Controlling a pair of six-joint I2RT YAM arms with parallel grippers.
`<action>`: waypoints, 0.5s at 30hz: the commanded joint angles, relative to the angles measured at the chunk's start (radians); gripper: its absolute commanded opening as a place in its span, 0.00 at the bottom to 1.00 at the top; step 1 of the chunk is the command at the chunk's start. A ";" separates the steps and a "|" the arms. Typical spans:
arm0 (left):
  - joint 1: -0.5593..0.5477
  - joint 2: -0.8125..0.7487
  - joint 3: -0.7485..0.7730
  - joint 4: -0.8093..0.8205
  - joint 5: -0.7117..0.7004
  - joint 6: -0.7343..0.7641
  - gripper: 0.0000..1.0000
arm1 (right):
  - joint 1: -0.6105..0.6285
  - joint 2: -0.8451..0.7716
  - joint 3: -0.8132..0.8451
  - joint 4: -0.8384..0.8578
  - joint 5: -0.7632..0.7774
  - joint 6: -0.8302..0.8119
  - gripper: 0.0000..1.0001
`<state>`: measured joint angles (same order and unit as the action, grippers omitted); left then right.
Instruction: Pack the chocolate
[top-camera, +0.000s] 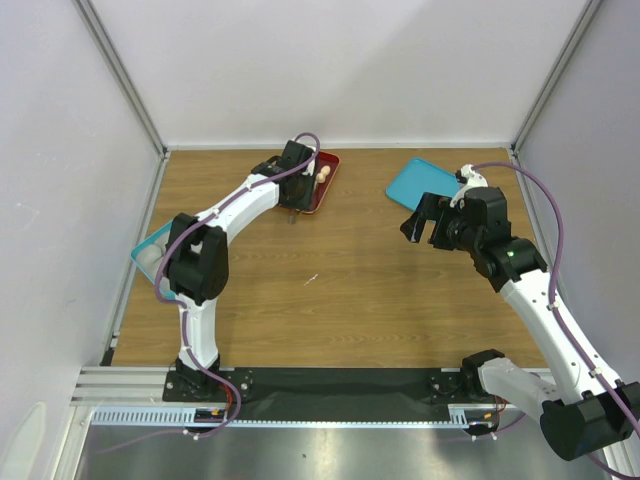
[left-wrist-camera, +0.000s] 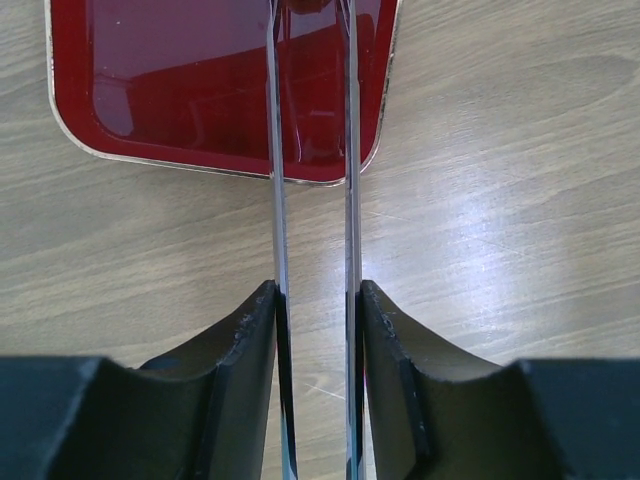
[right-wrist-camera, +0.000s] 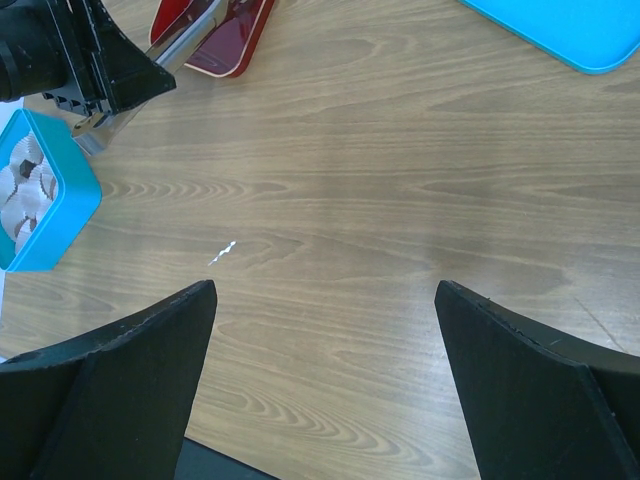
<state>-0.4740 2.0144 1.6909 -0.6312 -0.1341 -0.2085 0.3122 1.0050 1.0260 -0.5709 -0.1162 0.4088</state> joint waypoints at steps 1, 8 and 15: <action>-0.006 -0.012 0.049 0.005 -0.030 0.009 0.41 | 0.004 0.000 0.039 0.016 0.013 -0.015 0.99; -0.006 -0.084 0.047 -0.022 -0.032 -0.002 0.36 | 0.004 -0.005 0.042 0.016 0.009 -0.008 0.99; -0.005 -0.215 0.018 -0.077 -0.062 -0.017 0.34 | 0.005 -0.012 0.037 0.023 -0.010 0.007 0.99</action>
<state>-0.4740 1.9446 1.6909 -0.6941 -0.1581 -0.2104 0.3122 1.0050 1.0260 -0.5705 -0.1181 0.4103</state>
